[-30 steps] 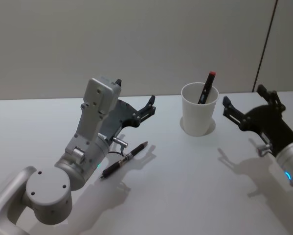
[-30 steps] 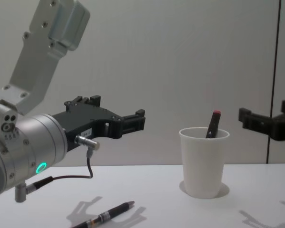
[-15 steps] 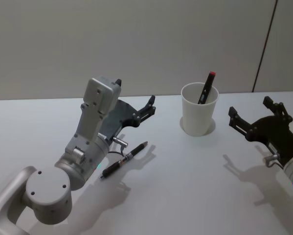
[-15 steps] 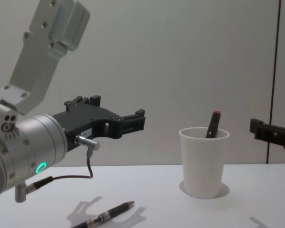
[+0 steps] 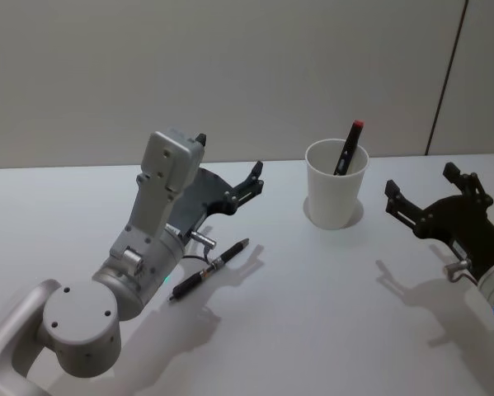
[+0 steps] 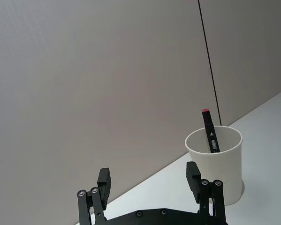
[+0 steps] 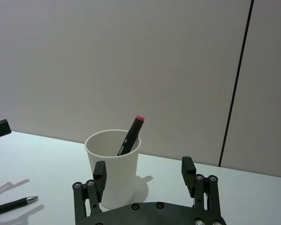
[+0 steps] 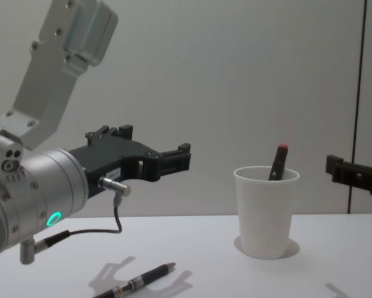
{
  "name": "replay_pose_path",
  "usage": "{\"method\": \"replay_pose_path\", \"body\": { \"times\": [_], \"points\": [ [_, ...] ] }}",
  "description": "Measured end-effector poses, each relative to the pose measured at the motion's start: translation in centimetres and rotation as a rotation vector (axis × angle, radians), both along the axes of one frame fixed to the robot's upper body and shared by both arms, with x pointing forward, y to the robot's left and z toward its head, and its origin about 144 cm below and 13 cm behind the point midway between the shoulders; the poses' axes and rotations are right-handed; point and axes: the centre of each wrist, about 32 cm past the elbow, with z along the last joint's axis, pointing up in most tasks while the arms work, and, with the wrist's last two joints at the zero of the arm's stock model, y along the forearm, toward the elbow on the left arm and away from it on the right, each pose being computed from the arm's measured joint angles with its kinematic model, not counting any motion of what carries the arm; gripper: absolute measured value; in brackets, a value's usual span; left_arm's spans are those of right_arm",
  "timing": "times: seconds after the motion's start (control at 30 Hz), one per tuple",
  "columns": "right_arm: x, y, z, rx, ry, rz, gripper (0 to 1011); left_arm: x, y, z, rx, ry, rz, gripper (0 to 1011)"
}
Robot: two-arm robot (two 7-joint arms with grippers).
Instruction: Place the pen into the pen holder.
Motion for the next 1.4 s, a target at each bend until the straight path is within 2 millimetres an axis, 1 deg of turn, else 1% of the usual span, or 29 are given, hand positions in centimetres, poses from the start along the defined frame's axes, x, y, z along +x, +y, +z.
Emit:
{"method": "replay_pose_path", "body": {
  "times": [0.27, 0.9, 1.4],
  "points": [
    [0.0, 0.0, 0.0, 0.0, 0.0, 0.001, 1002, 0.2, 0.5, 0.2, -0.004, 0.028, -0.038, 1001],
    [0.0, 0.0, 0.0, 0.0, -0.001, 0.001, 1001, -0.8, 3.4, 0.6, -0.008, 0.136, -0.106, 1001],
    [0.0, 0.0, 0.0, 0.0, -0.001, 0.0, 1002, -1.3, 5.7, 1.4, 0.024, 0.237, -0.16, 1001]
  ]
}}
